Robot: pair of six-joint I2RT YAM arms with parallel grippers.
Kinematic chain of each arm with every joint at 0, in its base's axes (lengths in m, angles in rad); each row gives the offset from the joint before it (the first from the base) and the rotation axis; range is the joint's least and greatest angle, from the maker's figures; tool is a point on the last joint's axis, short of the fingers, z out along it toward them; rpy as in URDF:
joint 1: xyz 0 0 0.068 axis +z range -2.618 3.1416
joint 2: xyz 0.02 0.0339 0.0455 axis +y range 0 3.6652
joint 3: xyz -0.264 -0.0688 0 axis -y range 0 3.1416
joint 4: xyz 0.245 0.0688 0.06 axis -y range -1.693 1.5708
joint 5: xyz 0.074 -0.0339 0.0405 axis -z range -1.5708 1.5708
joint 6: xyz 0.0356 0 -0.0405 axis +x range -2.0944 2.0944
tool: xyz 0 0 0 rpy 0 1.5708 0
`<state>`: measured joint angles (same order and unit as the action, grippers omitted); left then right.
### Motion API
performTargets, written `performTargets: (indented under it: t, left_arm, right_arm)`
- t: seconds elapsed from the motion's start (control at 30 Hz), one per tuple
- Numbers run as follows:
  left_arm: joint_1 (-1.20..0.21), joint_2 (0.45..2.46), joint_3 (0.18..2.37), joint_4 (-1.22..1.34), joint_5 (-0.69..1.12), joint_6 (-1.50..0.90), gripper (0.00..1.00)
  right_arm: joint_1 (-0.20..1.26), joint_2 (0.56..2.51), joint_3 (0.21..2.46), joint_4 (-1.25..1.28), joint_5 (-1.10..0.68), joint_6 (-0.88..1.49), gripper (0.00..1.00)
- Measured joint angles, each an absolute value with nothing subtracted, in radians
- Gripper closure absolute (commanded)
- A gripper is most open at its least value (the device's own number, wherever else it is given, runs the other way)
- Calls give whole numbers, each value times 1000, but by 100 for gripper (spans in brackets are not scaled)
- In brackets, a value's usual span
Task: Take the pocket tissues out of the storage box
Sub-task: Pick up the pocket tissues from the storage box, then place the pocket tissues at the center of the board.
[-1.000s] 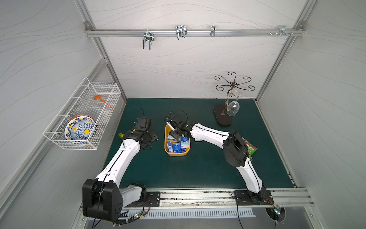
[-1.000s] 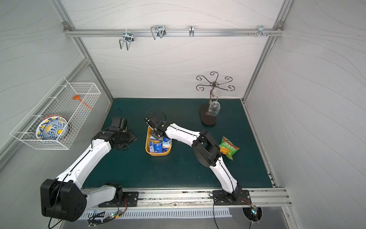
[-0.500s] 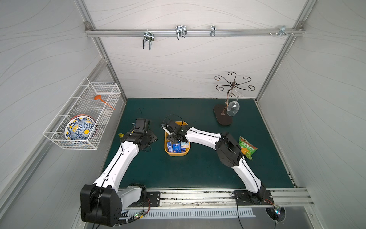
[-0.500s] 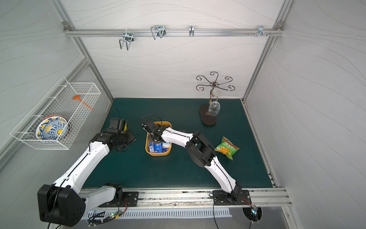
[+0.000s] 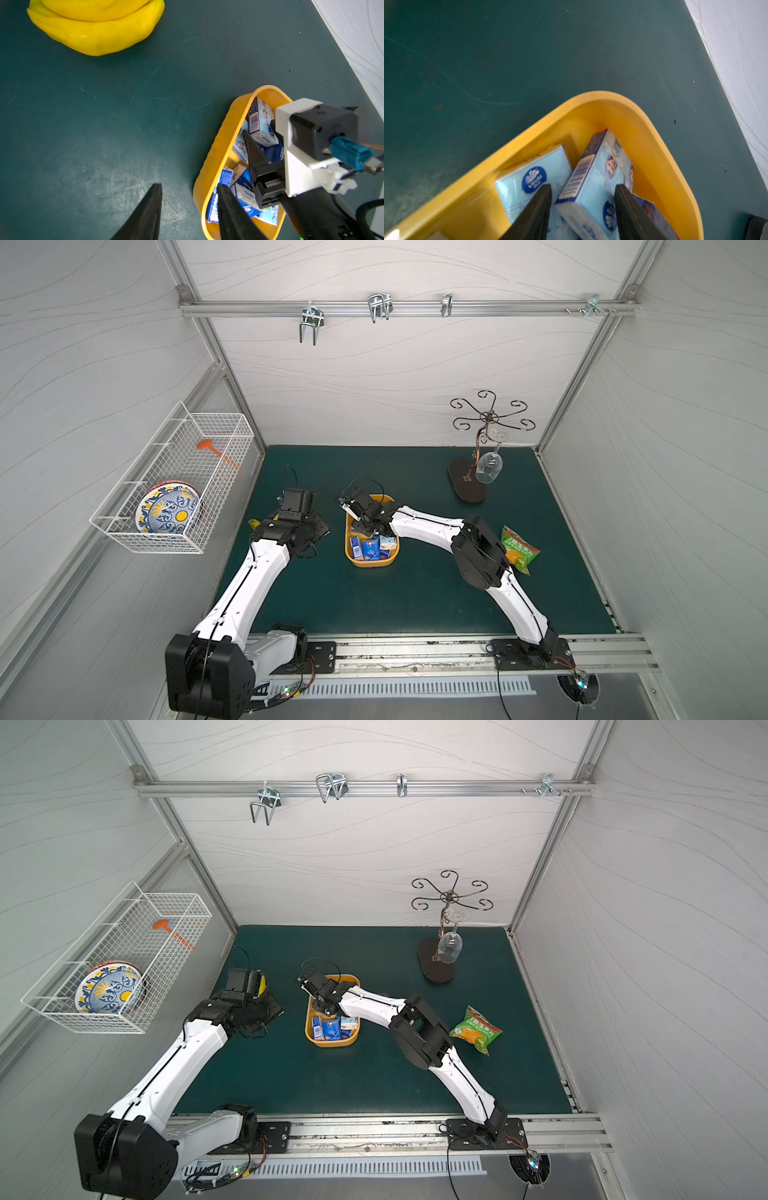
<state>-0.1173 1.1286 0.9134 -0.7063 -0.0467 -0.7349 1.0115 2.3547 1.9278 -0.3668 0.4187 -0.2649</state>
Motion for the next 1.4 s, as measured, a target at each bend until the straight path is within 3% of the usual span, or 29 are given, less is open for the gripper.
performTargets:
  t: [0.13,0.27,0.37,0.7,1.07,1.4]
  left_arm:
    - [-117,1129,913,-706,-43,-735,53]
    - [-117,1129,913,-705,-40,-735,54]
    - [-117,1129,913,-705,-39,-735,54]
    - [-117,1147,913,-699,-33,-735,54]
    - [-117,1177,914,-698,-29,-725,54]
    - [-117,1177,914,-698,-37,-703,55]
  right_arm:
    - [999,2355,1927,-367,418,-288,50]
    - [987,2355,1925,-367,414,-307,65]
    - [975,2354,1922,-366,409,-313,69]
    - [971,2300,1857,-331,397,-308,74]
    - [971,1971,1630,-291,387,-205,75]
    - [923,1613,1222,-315,463,-20,74]
